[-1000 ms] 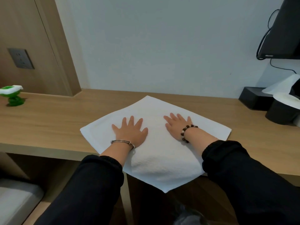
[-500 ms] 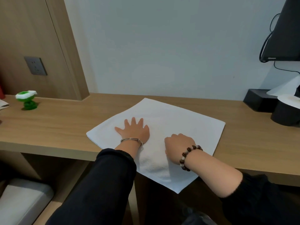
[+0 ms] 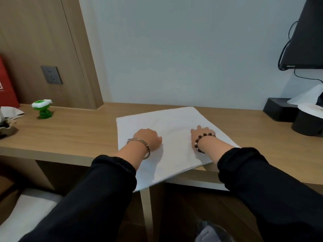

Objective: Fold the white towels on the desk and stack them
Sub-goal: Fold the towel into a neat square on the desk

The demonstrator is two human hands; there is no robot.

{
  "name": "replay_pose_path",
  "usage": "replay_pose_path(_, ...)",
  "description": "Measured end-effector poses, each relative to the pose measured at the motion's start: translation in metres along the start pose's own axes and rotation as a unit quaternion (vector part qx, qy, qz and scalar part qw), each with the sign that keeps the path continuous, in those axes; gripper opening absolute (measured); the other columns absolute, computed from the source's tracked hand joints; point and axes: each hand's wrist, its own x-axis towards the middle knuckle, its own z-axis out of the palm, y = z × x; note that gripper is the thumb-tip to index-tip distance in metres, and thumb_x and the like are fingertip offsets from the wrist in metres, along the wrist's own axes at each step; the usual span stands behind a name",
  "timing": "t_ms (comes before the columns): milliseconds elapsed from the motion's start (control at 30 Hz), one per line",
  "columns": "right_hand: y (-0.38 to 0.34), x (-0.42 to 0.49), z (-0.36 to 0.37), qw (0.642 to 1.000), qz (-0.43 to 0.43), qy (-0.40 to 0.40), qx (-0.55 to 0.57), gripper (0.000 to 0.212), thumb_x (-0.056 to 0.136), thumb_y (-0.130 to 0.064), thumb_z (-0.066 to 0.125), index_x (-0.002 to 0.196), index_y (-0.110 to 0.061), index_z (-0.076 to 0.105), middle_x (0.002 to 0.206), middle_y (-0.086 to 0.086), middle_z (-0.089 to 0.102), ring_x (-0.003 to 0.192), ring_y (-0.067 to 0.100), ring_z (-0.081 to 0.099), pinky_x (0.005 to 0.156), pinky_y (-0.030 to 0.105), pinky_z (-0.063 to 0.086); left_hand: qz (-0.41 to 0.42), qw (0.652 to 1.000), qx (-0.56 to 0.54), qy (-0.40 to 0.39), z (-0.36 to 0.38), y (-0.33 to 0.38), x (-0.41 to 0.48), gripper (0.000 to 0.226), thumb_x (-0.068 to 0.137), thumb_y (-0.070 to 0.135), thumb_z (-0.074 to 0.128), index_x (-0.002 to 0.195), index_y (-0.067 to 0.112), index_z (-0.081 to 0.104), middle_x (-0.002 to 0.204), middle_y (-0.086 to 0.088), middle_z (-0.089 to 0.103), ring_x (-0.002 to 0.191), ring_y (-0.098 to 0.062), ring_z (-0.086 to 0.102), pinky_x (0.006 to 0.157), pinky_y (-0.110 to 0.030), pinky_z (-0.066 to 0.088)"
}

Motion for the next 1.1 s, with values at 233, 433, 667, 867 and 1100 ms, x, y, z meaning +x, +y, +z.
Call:
replay_pose_path(233, -0.018, -0.005, 0.007, 0.99, -0.001, -0.017, 0.143, 0.053, 0.097, -0.043, 0.035, 0.139, -0.01, 0.032, 0.137, 0.015, 0.046, 0.121, 0.034, 0.047, 0.083, 0.038, 0.04, 0.002, 0.971, -0.214, -0.104, -0.018, 0.012, -0.004, 0.03, 0.088, 0.011, 0.036, 0.075, 0.003, 0.062, 0.081, -0.017, 0.07, 0.05, -0.02, 0.061, 0.062, -0.026, 0.05)
replay_pose_path(433, 0.0, 0.001, 0.028, 0.986, -0.004, -0.083, 0.143, 0.08, 0.088, -0.068, 0.036, 0.149, -0.021, 0.014, 0.156, 0.01, 0.01, 0.14, 0.036, 0.017, 0.108, 0.057, 0.026, -0.032, 0.999, -0.031, -0.025, 0.011, -0.027, 0.008, 0.037, 0.098, 0.024, 0.029, 0.129, 0.018, 0.048, 0.128, -0.012, 0.044, 0.121, -0.033, 0.037, 0.1, -0.046, 0.037)
replay_pose_path(667, 0.001, 0.027, 0.008, 0.997, 0.073, 0.004, 0.019, 0.081, 0.095, -0.042, 0.047, 0.152, -0.018, -0.006, 0.158, 0.012, -0.011, 0.145, 0.035, -0.004, 0.11, 0.064, 0.01, -0.004, 0.999, 0.027, -0.039, 0.006, 0.001, 0.014, 0.034, 0.098, 0.025, 0.035, 0.12, 0.009, 0.056, 0.124, -0.012, 0.058, 0.113, -0.028, 0.054, 0.087, -0.033, 0.04)
replay_pose_path(867, -0.013, 0.04, 0.001, 0.984, -0.093, 0.039, 0.144, 0.055, 0.1, -0.023, 0.034, 0.15, -0.019, 0.013, 0.158, 0.003, 0.009, 0.144, 0.026, 0.012, 0.113, 0.051, 0.014, -0.03, 0.993, -0.065, 0.091, 0.017, 0.0, 0.016, 0.027, 0.095, 0.019, 0.035, 0.111, 0.014, 0.056, 0.121, -0.009, 0.055, 0.106, -0.027, 0.048, 0.082, -0.034, 0.039)
replay_pose_path(1100, -0.021, 0.048, 0.05, 0.976, -0.169, 0.025, 0.134, 0.059, 0.097, -0.057, 0.015, 0.151, -0.036, 0.004, 0.16, -0.007, -0.005, 0.147, 0.017, -0.004, 0.115, 0.05, -0.002, -0.028, 0.998, -0.053, 0.007, 0.06, -0.029, 0.027, 0.057, 0.095, 0.057, 0.012, 0.149, 0.04, 0.005, 0.159, 0.007, -0.002, 0.146, -0.024, -0.003, 0.113, -0.055, 0.001)
